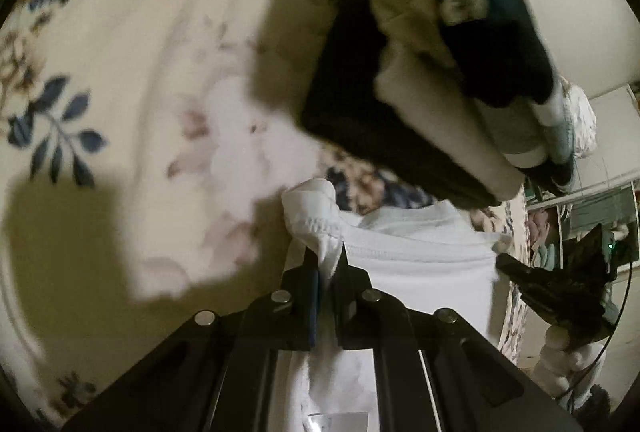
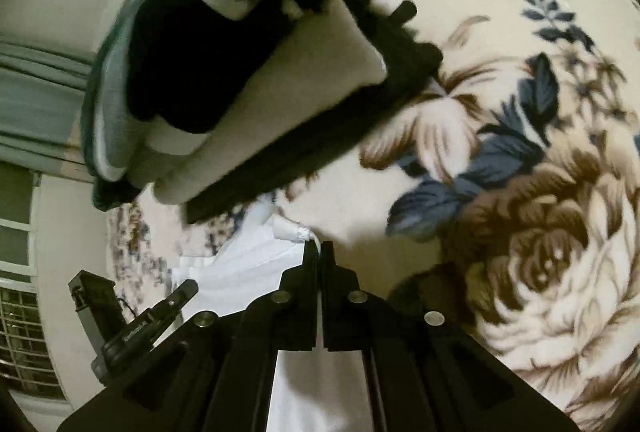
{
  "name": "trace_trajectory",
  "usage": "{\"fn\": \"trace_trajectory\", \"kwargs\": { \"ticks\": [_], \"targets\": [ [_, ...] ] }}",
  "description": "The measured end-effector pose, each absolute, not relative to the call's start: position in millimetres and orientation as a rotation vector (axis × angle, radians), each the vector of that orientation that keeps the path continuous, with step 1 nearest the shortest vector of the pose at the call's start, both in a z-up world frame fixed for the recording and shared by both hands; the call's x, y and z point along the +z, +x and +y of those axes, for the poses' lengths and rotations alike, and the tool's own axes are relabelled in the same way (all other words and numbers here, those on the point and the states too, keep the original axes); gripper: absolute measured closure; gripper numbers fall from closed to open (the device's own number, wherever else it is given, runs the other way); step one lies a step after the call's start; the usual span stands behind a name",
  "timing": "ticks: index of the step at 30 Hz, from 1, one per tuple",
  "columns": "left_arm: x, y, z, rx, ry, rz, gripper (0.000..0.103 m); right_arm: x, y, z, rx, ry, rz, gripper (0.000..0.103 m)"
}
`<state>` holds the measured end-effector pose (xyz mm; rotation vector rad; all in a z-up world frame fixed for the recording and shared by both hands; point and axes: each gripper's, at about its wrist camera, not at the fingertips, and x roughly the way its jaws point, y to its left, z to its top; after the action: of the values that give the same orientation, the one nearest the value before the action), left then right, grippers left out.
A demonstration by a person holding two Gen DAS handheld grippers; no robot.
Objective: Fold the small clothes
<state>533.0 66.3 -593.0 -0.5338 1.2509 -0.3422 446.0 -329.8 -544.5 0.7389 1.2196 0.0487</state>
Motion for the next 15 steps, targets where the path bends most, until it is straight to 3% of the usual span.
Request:
{"fn": "trace_trajectory", "kwargs": {
  "ticks": [4,6,7,8,9,15],
  "targets": [
    [-595.3,533.2,76.7,-0.365,-0.604,1.299,0.087,-566.0,459.5,-322.4,0.056,0.693,1.343,0.101],
    [-588.3,521.0,90.3,-0.358,-0.632,1.299,0.066,-566.1,450.2,-330.8,0.073,0.748,1.355,0.092],
    [-585.8,514.7,95.4,-0.356,-0.647,1.296,0.062,-562.7,438.5,-339.3,0.086,0.784,1.349,0.086],
    [-581.2,500.8,104.6,-0.351,-0.676,1.287,0.061,-560.7,425.6,-348.3,0.095,0.806,1.346,0.076],
    [-578.7,490.5,109.1,-0.343,-0.691,1.284,0.06,-559.0,412.6,-354.4,0.111,0.831,1.344,0.073],
    [-574.8,408.3,127.9,-0.248,-0.783,1.333,0.06,-568.5,325.0,-347.9,0.197,0.823,1.464,0.073]
  ]
}}
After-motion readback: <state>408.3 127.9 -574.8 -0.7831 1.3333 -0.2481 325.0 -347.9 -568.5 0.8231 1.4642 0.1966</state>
